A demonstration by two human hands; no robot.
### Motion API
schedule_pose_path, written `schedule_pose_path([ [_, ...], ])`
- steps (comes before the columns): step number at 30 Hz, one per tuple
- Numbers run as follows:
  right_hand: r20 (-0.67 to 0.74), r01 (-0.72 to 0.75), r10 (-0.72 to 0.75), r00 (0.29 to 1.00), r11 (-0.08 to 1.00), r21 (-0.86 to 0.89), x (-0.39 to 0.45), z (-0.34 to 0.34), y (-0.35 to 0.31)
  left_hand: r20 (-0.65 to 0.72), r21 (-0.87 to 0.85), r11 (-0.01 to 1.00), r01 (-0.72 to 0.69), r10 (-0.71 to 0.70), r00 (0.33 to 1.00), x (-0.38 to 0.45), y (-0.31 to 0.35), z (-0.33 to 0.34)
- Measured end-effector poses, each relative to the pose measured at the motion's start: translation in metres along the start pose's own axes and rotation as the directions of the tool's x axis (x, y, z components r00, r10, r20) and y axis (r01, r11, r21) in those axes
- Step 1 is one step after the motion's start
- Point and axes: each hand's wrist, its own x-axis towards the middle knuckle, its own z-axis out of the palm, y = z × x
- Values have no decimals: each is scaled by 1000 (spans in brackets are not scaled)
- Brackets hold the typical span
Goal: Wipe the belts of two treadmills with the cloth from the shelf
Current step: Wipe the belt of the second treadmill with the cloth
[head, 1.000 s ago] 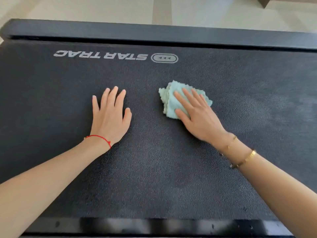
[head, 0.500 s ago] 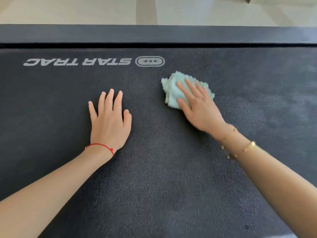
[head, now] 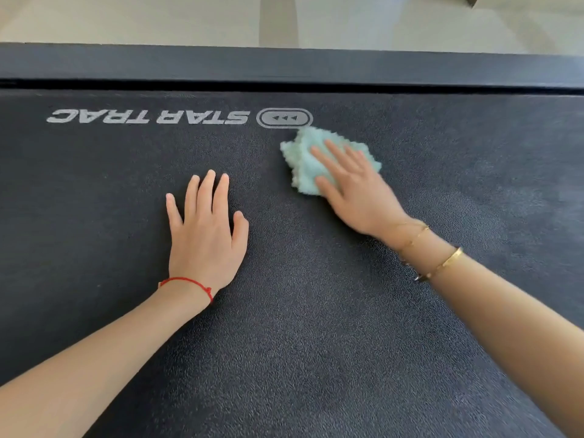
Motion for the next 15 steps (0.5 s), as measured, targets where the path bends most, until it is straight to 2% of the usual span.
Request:
schedule_pose_path([
  [4, -6, -222, 222, 975, 974, -45, 59, -6, 40, -4, 15, 1000, -2, 2, 1000, 0, 1, 1],
  [7, 34, -287, 289, 957, 956, -63, 114, -3, 27, -12, 12, 1000, 5, -5, 1000, -1, 1, 1],
  [10, 89, -165, 172, 981, 983, -74, 129, 7, -8, -23, 4, 1000, 11, -11, 1000, 0, 1, 2],
  [12, 110, -6, 13, 994, 998, -66, 110, 14, -34, -25, -2, 1000, 11, -11, 1000, 0, 1, 2],
  [15, 117, 193, -195, 974, 981, 24, 69, 18, -39, -28, 2, 1000, 14, -14, 1000, 0, 1, 2],
])
